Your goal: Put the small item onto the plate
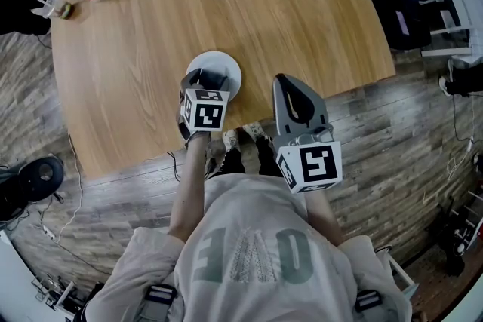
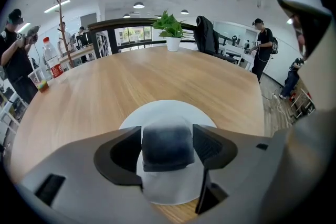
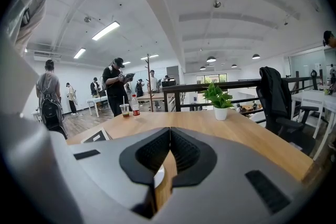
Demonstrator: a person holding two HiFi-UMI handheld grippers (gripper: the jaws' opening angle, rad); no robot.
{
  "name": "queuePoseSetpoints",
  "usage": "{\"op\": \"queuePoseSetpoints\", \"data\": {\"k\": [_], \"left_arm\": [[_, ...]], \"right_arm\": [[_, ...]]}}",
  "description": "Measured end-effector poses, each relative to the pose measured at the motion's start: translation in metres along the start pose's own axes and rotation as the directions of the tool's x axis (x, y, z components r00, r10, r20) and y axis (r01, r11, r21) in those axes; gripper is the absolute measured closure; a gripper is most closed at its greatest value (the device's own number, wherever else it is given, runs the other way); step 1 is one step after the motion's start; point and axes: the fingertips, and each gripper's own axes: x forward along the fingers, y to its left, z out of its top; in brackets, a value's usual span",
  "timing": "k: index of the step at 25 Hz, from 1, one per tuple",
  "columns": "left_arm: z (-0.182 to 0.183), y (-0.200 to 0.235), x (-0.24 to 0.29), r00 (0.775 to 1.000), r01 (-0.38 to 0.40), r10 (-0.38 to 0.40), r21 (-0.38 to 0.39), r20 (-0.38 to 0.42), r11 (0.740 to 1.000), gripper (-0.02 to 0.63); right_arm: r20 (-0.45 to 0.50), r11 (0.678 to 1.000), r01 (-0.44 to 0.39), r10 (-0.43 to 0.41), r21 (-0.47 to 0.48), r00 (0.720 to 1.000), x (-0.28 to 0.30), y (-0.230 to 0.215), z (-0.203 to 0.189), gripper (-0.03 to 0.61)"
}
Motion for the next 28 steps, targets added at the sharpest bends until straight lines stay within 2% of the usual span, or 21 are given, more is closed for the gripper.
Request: {"op": "queuePoseSetpoints", "data": {"k": [4, 9, 14, 16, 18, 19, 22, 25, 28], "left_arm": [[0.003, -0.001, 0.001, 1.0, -0.019, 0.018, 0.016, 0.014, 1.0, 0.307], [0.013, 0.001, -0.008, 0.997, -0.036, 0.036, -0.007, 0.067, 0.999, 0.307], [0.044, 0.009, -0.03, 0.984, -0.008, 0.028, -0.114, 0.176, 0.993, 0.308], [0.059, 0.013, -0.047, 0.964, 0.003, 0.036, -0.149, 0.263, 0.989, 0.332], [0.078, 0.02, -0.071, 0.92, -0.014, 0.08, -0.174, 0.384, 0.985, 0.541], [0.087, 0.025, -0.085, 0.892, -0.033, 0.11, -0.178, 0.438, 0.983, 0.604], [0.109, 0.042, -0.126, 0.81, -0.111, 0.192, -0.175, 0.555, 0.978, 0.604], [0.13, 0.059, -0.172, 0.726, -0.193, 0.278, -0.202, 0.629, 0.96, 0.604], [0.158, 0.074, -0.221, 0.624, -0.24, 0.336, -0.236, 0.706, 0.942, 0.604]], "right_arm": [[0.004, 1.0, 0.005, -0.005, 0.004, 1.0, -0.001, 0.0, 0.002, 0.56], [0.032, 1.0, -0.008, 0.008, -0.011, 0.999, -0.002, 0.003, 0.011, 0.56], [0.087, 0.998, -0.041, 0.045, -0.041, 0.995, 0.004, 0.01, 0.033, 0.56], [0.116, 0.996, -0.061, 0.068, -0.058, 0.991, 0.007, 0.014, 0.044, 0.56], [0.144, 0.994, -0.082, 0.093, -0.077, 0.985, 0.012, 0.02, 0.056, 0.56], [0.158, 0.992, -0.093, 0.106, -0.087, 0.982, 0.015, 0.023, 0.061, 0.56], [0.199, 0.984, -0.129, 0.151, -0.12, 0.968, 0.023, 0.034, 0.08, 0.56], [0.24, 0.974, -0.166, 0.199, -0.152, 0.95, 0.029, 0.047, 0.1, 0.56], [0.286, 0.968, -0.187, 0.23, -0.169, 0.93, 0.037, 0.054, 0.123, 0.56]]}}
